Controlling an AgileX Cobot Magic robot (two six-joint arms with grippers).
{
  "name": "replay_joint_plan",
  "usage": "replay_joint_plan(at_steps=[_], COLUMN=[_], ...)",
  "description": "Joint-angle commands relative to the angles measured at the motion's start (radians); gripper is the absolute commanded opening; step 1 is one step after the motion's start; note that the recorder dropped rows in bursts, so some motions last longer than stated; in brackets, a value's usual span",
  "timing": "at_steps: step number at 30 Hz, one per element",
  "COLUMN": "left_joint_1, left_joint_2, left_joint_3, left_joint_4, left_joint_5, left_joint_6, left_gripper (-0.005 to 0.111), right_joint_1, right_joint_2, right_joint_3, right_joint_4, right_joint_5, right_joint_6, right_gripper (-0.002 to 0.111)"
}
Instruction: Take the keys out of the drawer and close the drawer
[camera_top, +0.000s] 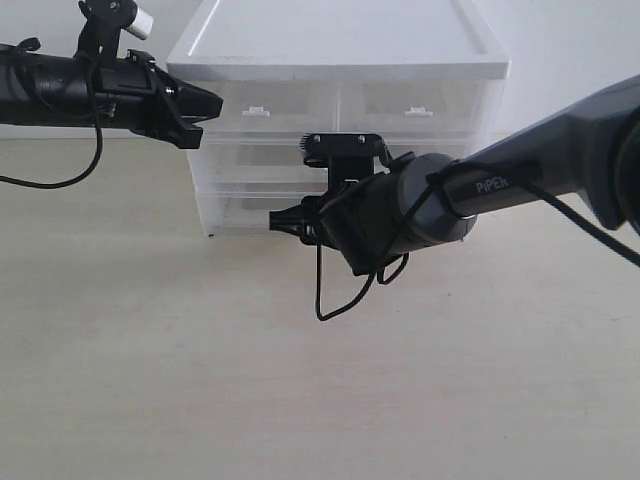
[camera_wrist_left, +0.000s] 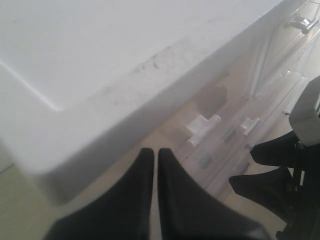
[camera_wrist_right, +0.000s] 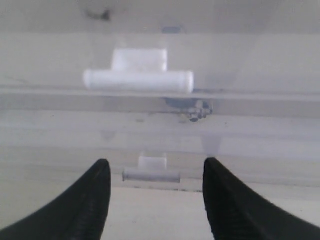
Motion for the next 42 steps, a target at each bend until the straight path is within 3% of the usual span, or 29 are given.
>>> replay_joint_plan(at_steps=[1,5,11,16,24,26,30,32,37,42], left_joint_1=[0.008,0.008,0.008,0.008,0.008,0.008,0.008,0.008,0.008,0.008], left_joint_2=[0.008,0.008,0.008,0.008,0.008,0.008,0.008,0.008,0.008,0.008], left_joint_3=[-0.017,-0.017,-0.017,-0.017,-0.017,-0.017,-0.017,-0.017,-0.017,-0.017], left_joint_4=[-0.056,-0.056,-0.056,-0.056,-0.056,-0.056,-0.056,-0.056,-0.056,-0.056], left_joint_5=[-0.058,-0.055,-0.055,-0.055,-0.055,-0.055,-0.055,-0.055,-0.055,-0.055], left_joint_6=[-0.013,-0.013,-0.013,-0.013,-0.013,-0.013,-0.013,-0.013,-0.013,-0.011], left_gripper=[0.004,0.004,0.004,0.004,0.004,0.004,0.004,0.004,0.004,0.004], right_joint_1=[-0.003,-0.003,-0.003,-0.003,-0.003,-0.003,-0.003,-0.003,0.006,0.043], right_joint_2=[-0.002,-0.002,-0.002,-0.002,-0.002,-0.002,-0.002,-0.002,-0.002,-0.002], right_joint_3=[-0.004,-0.004,-0.004,-0.004,-0.004,-0.004,-0.004,-0.004,-0.002,-0.002], right_joint_4=[-0.010,-0.010,-0.034,-0.034,-0.030,-0.030,-0.030,-0.025,0.115,0.255], right_joint_5=[-0.013,-0.017,-0.017,-0.017,-0.017,-0.012,0.007,0.018,0.050,-0.118], right_joint_6=[-0.006,0.004,0.004,0.004,0.004,0.004,0.004,-0.007,-0.171,-0.380], right_gripper=[0.050,0.047,0.024,0.029,0.027,0.021,-0.001,0.000,0.000,0.000])
